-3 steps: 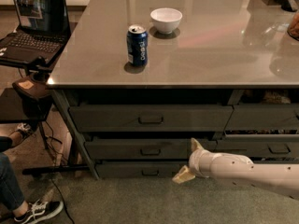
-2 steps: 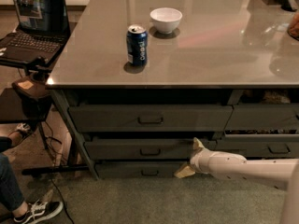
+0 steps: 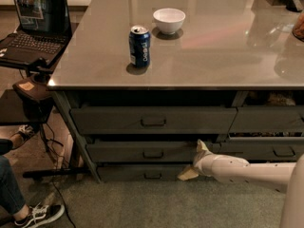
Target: Open middle drawer
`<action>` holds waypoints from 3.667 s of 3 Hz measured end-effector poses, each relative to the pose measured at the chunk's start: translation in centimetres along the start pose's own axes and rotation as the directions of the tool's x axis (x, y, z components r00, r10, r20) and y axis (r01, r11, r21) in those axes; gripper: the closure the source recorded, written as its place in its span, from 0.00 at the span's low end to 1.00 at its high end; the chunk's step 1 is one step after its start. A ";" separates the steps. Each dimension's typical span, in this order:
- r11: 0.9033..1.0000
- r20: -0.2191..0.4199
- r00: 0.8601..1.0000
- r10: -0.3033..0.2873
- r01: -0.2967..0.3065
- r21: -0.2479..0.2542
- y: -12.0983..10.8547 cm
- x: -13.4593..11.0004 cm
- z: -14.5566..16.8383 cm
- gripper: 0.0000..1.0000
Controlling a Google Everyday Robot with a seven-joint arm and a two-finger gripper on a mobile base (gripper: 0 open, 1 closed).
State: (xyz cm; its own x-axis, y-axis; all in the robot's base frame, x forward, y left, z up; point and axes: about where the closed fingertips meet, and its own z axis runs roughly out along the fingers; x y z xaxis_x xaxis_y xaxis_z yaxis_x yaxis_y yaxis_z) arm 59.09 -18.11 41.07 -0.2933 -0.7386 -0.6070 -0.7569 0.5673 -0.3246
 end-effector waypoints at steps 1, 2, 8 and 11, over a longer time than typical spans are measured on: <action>0.996 0.053 0.995 -0.087 0.086 0.026 -0.6 -3.1 3.1 0.00; 0.997 0.079 0.994 -0.078 0.077 0.024 -1.4 -3.4 4.9 0.00; 0.997 0.090 0.993 -0.076 0.073 0.038 -2.9 -4.3 4.7 1.00; 0.997 0.104 0.993 -0.063 0.060 0.039 -2.6 -4.2 3.7 1.00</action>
Offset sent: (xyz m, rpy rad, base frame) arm 0.0266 0.0242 -0.0025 -0.0158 -0.0664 0.0549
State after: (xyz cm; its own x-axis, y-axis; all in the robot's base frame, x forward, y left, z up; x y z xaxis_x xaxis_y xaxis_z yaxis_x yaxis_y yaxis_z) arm 64.44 -15.07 41.78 -0.1822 -0.7310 -0.6576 -0.7497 0.5360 -0.3881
